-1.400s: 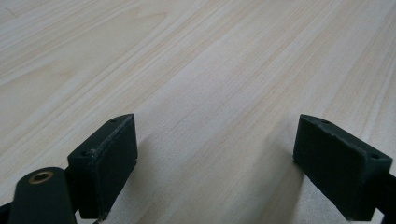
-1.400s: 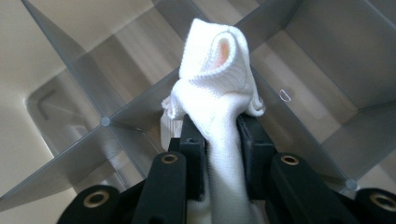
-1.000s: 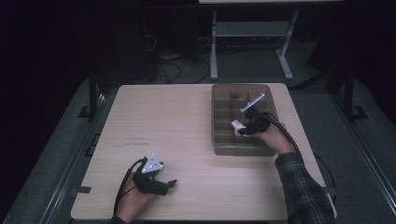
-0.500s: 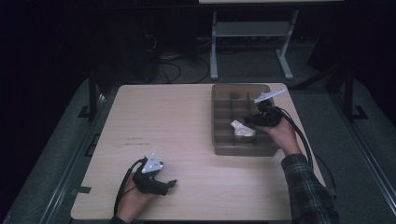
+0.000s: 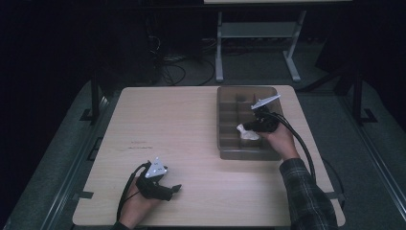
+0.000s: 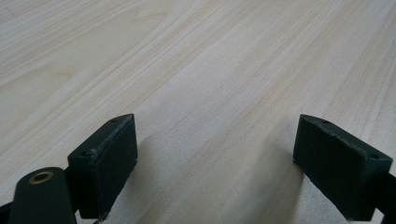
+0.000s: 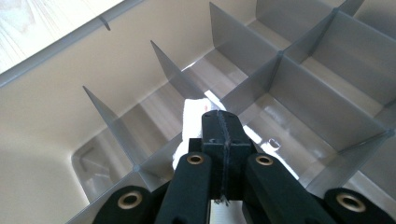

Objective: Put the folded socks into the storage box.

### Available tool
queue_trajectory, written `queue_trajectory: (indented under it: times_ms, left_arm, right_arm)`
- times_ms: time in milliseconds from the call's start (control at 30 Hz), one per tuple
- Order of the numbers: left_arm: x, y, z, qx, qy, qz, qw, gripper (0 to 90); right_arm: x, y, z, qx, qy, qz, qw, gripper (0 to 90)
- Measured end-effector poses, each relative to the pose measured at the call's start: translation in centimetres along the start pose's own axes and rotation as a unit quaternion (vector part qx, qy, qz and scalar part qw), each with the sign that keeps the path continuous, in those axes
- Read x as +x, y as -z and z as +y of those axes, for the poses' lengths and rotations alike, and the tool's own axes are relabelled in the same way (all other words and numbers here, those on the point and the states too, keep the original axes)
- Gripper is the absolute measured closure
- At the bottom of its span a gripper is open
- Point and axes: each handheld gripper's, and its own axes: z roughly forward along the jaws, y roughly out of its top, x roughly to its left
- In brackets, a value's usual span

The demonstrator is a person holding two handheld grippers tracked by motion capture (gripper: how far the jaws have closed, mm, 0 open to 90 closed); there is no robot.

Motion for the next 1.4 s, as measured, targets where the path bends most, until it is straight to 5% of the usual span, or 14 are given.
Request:
queue_trajectory:
  times_ms: [600,1000,1167,1400]
  left_arm:
    - [0.0,0.0,0.0,0.000,0.000,0.000,1.0000,13.3]
    - [0.0,0.0,0.0,0.000,0.000,0.000,1.0000,13.3]
    - [0.0,-0.1,0.0,-0.001,0.002,0.001,1.0000,13.3]
    - [0.0,0.0,0.0,0.000,0.002,0.001,1.0000,13.3]
  right_arm:
    - [0.6,-2.0,-0.3,0.065,0.027,-0.030,0.9971,90.0]
    - [0.4,0.1,0.1,0.030,0.018,-0.022,0.9991,87.2]
    - [0.1,1.5,-0.2,0.014,0.005,-0.013,0.9998,76.5]
    - [-0.2,3.3,-0.9,-0.017,-0.011,-0.028,0.9994,48.6]
